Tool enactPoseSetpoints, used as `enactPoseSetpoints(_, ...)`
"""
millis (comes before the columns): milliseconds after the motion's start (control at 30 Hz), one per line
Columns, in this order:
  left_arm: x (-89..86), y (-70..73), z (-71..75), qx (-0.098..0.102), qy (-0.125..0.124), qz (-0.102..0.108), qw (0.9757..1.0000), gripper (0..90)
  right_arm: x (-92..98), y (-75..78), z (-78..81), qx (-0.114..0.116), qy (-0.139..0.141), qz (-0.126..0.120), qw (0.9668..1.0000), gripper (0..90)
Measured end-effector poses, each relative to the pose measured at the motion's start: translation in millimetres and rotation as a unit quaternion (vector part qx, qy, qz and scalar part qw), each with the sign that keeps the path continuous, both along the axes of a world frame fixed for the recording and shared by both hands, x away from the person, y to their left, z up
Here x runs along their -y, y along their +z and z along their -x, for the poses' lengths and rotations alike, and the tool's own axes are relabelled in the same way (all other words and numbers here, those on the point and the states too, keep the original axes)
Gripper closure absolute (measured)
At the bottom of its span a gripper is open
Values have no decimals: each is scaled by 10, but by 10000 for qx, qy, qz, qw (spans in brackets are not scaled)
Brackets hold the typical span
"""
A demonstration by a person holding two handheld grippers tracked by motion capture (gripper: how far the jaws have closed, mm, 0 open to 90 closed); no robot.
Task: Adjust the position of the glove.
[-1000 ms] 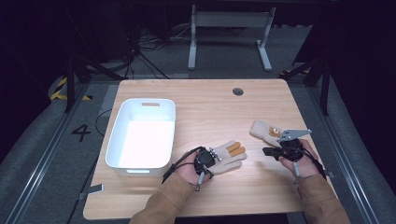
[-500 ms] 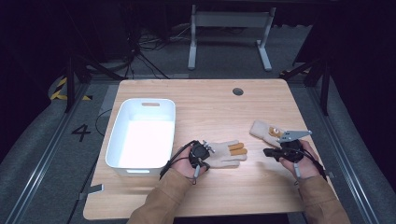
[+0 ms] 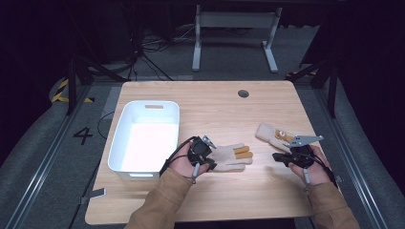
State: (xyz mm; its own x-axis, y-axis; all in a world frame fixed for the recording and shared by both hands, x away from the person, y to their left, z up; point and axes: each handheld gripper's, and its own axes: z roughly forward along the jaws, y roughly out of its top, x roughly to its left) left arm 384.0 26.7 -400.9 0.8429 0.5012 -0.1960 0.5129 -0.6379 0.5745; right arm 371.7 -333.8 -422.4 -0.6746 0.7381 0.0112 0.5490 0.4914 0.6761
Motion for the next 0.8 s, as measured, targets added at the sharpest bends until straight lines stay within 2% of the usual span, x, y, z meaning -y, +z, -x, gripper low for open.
enactPoseSetpoints(100,-63,78,-39,95,185,148,9997,781,33,10,40,67,-37,-17,10000,900)
enactPoseSetpoints(233,-100,107,-59,163,276,168,9993,777,65,10,69,98,-67,-22,9999,900)
enactPoseSetpoints(300,-146,120,-80,241,456,191,9985,774,68,19,74,143,-75,-46,9999,900)
enactPoseSetpoints(367,-164,121,-89,270,519,171,9981,767,63,22,69,162,-67,-85,9998,897)
enactPoseSetpoints(400,-204,116,-108,333,686,180,9969,762,63,22,64,176,-67,-85,9998,894)
enactPoseSetpoints(433,-204,116,-108,333,686,180,9969,756,63,22,64,176,-67,-85,9998,894)
enactPoseSetpoints(467,-245,107,-126,401,853,203,9953,753,68,24,57,204,-99,-110,9997,875)
enactPoseSetpoints(500,-245,107,-126,401,853,203,9953,750,68,24,57,204,-99,-110,9997,875)
enactPoseSetpoints(567,-281,90,-143,444,1018,181,9937,751,82,30,42,305,-178,-201,9992,844)
enactPoseSetpoints(667,-323,76,-171,350,1241,213,9914,752,91,32,36,409,-262,-203,9986,837)
enactPoseSetpoints(733,-322,78,-171,353,1248,223,9913,750,95,37,34,442,-287,-204,9984,839)
enactPoseSetpoints(800,-310,81,-167,413,1277,251,9906,743,106,45,28,361,-302,-343,9983,855)
